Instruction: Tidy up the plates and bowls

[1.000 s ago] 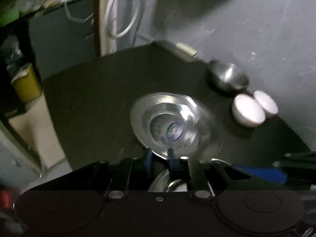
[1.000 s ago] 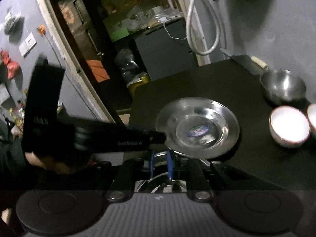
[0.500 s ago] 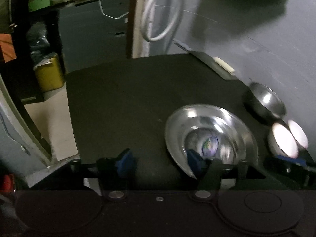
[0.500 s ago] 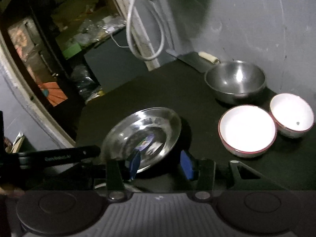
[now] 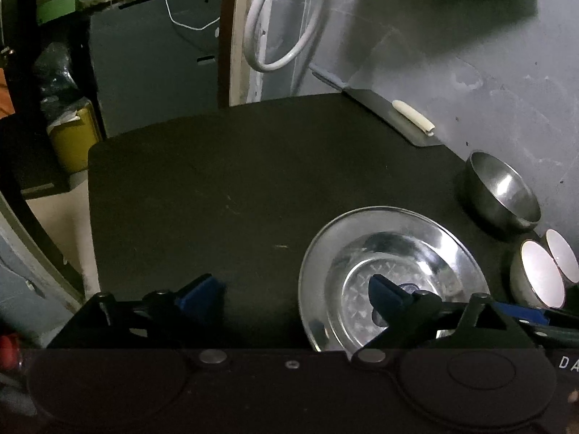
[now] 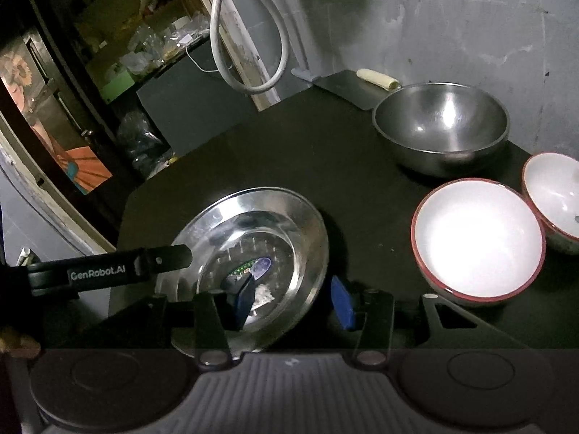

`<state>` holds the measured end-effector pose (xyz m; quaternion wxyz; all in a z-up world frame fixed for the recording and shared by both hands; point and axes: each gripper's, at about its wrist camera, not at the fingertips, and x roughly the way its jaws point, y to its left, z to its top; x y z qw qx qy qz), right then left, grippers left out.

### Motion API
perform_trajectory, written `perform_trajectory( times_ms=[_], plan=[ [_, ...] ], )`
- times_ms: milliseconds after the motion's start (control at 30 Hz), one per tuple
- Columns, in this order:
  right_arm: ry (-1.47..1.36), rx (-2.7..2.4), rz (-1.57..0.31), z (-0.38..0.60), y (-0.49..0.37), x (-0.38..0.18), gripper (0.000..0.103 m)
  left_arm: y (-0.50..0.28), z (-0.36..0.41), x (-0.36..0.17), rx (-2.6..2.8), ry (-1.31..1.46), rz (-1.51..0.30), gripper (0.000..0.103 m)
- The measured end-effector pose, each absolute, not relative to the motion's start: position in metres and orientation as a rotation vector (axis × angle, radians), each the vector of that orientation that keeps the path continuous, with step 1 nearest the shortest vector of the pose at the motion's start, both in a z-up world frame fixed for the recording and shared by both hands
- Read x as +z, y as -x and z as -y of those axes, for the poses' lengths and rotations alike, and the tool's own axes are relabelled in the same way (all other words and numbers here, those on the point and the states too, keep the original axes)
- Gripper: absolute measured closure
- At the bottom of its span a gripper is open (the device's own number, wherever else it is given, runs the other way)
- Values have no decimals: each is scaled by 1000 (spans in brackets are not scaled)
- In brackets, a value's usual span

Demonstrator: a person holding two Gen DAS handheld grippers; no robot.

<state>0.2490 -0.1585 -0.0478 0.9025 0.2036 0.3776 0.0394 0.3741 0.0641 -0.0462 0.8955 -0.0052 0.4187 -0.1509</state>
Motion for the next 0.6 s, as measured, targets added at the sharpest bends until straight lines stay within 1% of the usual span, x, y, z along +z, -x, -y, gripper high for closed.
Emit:
perform_trajectory(
  times_ms=[300,400,433,467,533,567,600],
  plan=[
    [-423,84,-792,158,-257,-52,48,-372,-60,-53,-333,25,-885,6],
    [-422,87,-791,157,-260,-53,48,-370,-61,-54,-329,35,-888,6],
    [-421,89,-791,156,-261,-53,49,-369,-61,-54,-326,41,-889,7],
    [-419,91,-792,155,-262,-53,52,-369,-61,-54,-330,47,-891,10],
    [-412,93,-792,153,-262,-53,58,-369,-62,-55,-346,58,-900,24],
    [-408,90,-789,153,-262,-52,65,-369,-62,-55,-355,61,-905,28],
    [-405,91,-786,152,-263,-52,69,-369,-61,-55,-364,62,-906,43]
  ],
)
